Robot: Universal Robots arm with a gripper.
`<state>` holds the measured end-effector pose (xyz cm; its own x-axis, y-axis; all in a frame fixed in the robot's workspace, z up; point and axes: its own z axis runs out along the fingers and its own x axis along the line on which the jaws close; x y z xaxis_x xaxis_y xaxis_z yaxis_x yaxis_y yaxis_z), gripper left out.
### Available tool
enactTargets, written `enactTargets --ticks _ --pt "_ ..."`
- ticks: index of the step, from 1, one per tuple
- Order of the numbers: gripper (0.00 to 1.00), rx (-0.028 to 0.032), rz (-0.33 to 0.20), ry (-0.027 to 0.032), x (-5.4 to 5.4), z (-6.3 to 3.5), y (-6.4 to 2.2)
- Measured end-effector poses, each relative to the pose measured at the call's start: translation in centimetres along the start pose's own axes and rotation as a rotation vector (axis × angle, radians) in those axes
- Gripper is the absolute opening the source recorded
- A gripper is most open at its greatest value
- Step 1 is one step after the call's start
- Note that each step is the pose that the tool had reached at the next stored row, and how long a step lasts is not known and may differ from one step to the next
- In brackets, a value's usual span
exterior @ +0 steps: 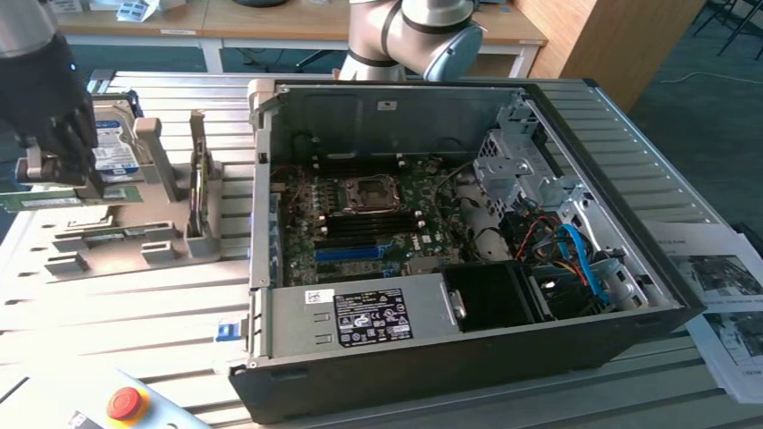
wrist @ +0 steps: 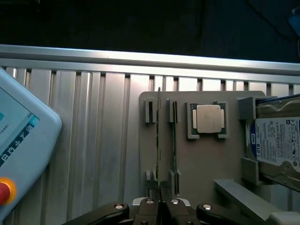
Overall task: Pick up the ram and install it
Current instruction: 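Pick up the ram and move it above insertion slot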
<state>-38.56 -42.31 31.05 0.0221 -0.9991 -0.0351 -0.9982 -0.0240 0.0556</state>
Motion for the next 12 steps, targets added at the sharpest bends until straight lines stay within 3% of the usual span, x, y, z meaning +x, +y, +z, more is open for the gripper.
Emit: enactTargets --ticks 12 --pt "0.12 0.0000 0.000 0.0000 -0.1 -4.28 0.24"
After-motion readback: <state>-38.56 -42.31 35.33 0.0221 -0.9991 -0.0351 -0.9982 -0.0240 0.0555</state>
